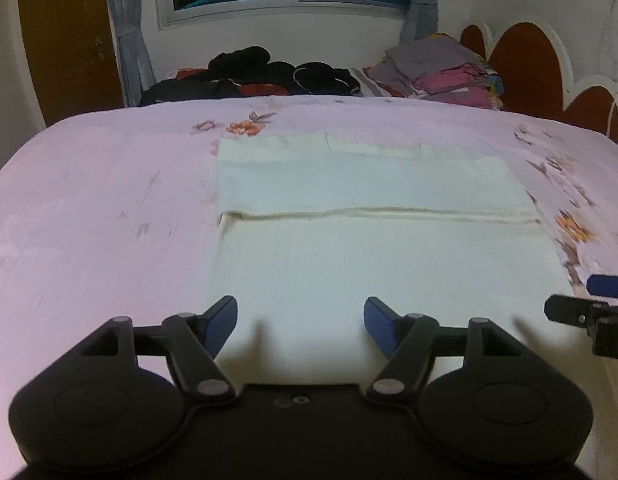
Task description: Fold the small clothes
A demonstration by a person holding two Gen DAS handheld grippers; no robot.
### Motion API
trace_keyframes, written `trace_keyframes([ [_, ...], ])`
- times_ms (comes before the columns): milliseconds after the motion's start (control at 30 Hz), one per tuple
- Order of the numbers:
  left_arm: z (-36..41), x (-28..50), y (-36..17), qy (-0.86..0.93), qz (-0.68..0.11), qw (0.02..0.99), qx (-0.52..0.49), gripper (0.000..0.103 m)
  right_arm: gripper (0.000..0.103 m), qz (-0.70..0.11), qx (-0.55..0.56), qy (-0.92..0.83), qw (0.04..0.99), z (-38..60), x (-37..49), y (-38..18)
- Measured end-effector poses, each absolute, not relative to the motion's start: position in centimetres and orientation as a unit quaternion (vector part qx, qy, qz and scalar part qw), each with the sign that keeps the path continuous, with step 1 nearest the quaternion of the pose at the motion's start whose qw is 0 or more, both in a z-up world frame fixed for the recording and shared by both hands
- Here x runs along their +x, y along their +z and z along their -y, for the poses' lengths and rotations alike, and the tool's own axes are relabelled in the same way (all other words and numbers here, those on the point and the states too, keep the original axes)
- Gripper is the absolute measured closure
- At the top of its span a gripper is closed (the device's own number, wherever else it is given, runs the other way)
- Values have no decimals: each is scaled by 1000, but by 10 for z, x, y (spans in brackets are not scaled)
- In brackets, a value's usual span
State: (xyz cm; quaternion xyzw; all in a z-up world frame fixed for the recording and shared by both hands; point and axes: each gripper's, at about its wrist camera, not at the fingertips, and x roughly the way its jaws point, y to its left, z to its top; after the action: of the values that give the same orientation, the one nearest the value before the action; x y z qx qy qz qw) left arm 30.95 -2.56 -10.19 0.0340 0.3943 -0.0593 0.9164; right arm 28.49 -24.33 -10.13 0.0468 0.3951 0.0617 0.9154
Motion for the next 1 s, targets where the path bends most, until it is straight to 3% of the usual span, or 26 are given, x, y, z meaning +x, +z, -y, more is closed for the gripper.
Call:
trace_keyframes([
  [433, -4, 239, -99, -85, -395, 914, 42, 34, 30, -380, 58, 26, 923, 222, 197, -86],
  [467, -6, 235, -100, -86, -394, 914, 42, 34, 23, -377, 58, 22, 924, 222, 192, -85],
  [500, -7, 231, -100, -86, -394, 914, 42, 34, 3, -374, 59, 17, 925, 221, 186, -84],
  [533, -8, 228, -101, -87, -395, 914, 42, 34, 0, -368, 59, 15, 928, 220, 180, -83],
  [733, -13, 208, -102, -91, -392, 914, 44, 33, 0, -366, 48, 10, 929, 213, 159, -77],
  [867, -18, 193, -100, -93, -384, 918, 49, 27, 0, -317, 84, 62, 943, 218, 134, -73],
  [1000, -27, 179, -102, -92, -388, 916, 49, 26, 0, -343, 105, 57, 932, 221, 123, -75],
])
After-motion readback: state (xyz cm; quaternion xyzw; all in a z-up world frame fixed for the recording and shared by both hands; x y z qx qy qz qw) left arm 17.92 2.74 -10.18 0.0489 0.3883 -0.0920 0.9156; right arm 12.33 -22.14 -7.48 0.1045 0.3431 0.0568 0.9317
